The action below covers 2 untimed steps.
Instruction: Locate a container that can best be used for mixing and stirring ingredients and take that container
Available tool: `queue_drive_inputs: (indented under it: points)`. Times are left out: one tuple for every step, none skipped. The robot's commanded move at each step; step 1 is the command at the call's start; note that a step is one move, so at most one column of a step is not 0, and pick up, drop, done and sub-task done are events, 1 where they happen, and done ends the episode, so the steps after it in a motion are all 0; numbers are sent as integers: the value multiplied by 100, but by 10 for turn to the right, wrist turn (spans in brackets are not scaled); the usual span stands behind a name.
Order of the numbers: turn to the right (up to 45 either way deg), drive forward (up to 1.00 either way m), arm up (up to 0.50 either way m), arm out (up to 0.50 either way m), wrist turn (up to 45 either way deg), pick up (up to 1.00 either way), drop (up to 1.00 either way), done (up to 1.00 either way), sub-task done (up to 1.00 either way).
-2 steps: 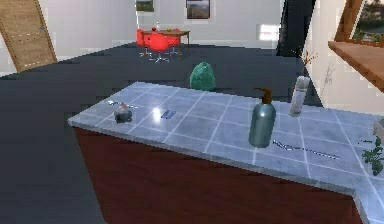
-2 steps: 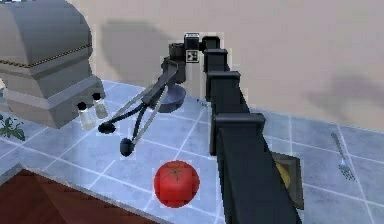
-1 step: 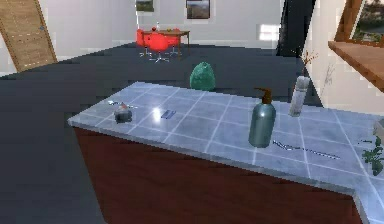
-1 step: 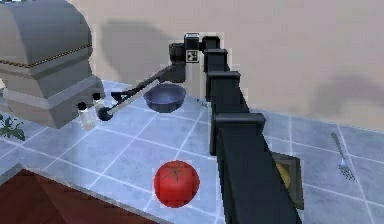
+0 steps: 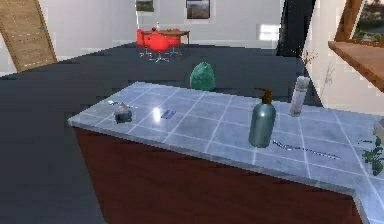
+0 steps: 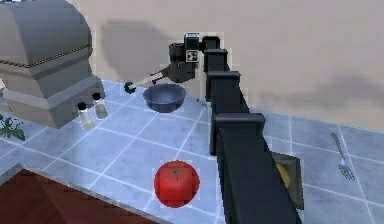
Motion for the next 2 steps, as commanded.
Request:
queue_drive_inputs:
  points:
    - [0, 0, 0, 0, 210, 0, 0, 0, 0]
    - [0, 0, -8, 0, 0, 0, 0, 0, 0]
